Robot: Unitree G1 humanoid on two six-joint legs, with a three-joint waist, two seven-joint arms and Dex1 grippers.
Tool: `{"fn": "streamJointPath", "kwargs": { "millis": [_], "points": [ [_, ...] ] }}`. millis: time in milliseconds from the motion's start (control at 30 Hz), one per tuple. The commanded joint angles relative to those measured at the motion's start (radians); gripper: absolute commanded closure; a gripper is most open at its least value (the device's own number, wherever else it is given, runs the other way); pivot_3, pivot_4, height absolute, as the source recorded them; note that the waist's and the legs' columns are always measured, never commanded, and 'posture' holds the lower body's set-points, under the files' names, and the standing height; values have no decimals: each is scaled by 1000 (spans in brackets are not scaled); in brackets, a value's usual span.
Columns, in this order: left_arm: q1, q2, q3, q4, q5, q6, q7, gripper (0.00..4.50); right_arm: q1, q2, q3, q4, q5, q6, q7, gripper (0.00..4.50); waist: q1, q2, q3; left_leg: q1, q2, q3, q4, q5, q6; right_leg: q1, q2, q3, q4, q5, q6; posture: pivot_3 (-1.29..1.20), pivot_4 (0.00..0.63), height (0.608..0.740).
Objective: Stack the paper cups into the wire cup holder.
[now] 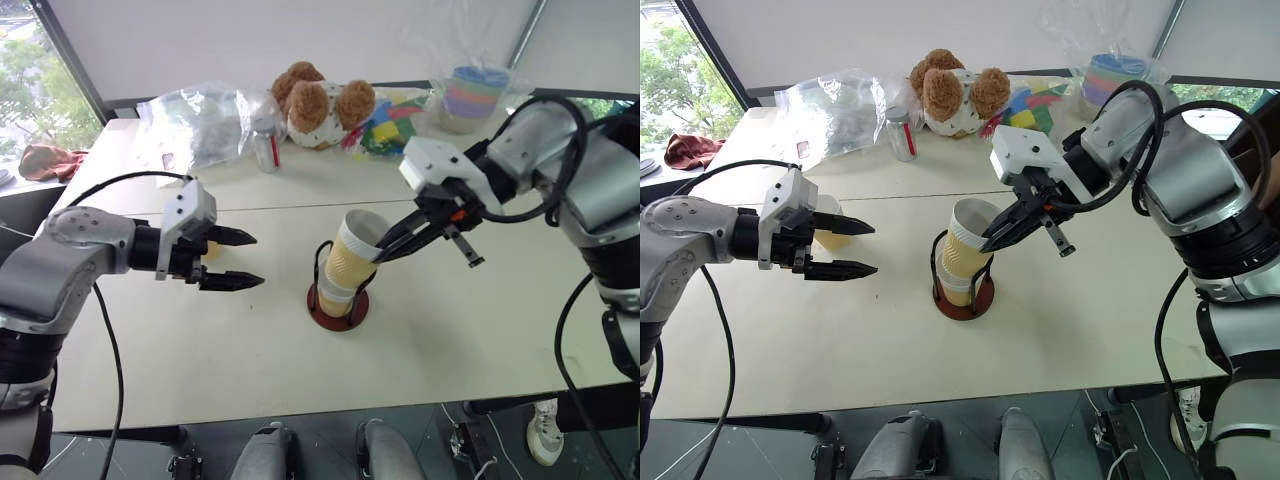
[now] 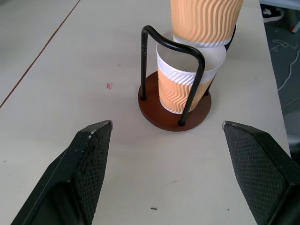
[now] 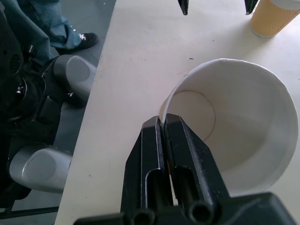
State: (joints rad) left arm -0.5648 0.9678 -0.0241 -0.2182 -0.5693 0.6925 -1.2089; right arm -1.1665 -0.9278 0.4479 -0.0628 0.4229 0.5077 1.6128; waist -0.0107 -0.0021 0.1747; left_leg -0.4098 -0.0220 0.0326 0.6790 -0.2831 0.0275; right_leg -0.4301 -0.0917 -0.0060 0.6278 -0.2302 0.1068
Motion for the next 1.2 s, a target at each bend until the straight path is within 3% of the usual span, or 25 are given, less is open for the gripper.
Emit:
{"fn": "streamJointPath", "kwargs": {
  "millis": [33,400,500,700,800,933,1200],
  "points": [
    [-20,-4,12,-17,3,-2,7,602,-14,12,-36,-16,-26,-25,2,4430,0,0,0,0,0,0,1,0,0,0,0,0,0,0,0,0,150,740],
    [0,-22,16,-18,6,-12,20,602,-35,48,-1,38,-66,-85,2,4430,0,0,0,0,0,0,2,0,0,0,0,0,1,0,0,0,150,740],
    [0,-23,19,-15,11,-16,24,602,-37,48,5,43,-69,-97,2,3498,0,0,0,0,0,0,2,0,0,0,0,0,1,0,0,0,150,740],
    [2,-23,20,-7,23,-29,21,602,-36,43,3,40,-68,-101,2,377,0,0,0,0,0,0,2,0,0,0,0,0,1,0,0,0,150,740],
    [-19,-7,25,25,57,-62,21,602,-66,69,-69,97,-64,-57,-20,377,-1,0,0,0,0,0,2,0,0,0,0,0,1,0,0,0,150,740],
    [-59,93,37,125,161,-151,-11,602,-108,118,-259,141,98,177,-130,377,-1,-1,1,0,0,0,2,0,0,-1,0,0,1,0,0,0,150,740],
    [-135,202,-52,356,367,-360,-99,602,116,212,-570,-133,348,465,-490,377,1,-3,0,0,0,0,-2,0,0,0,-4,-2,1,0,0,0,150,740]
  ]
}}
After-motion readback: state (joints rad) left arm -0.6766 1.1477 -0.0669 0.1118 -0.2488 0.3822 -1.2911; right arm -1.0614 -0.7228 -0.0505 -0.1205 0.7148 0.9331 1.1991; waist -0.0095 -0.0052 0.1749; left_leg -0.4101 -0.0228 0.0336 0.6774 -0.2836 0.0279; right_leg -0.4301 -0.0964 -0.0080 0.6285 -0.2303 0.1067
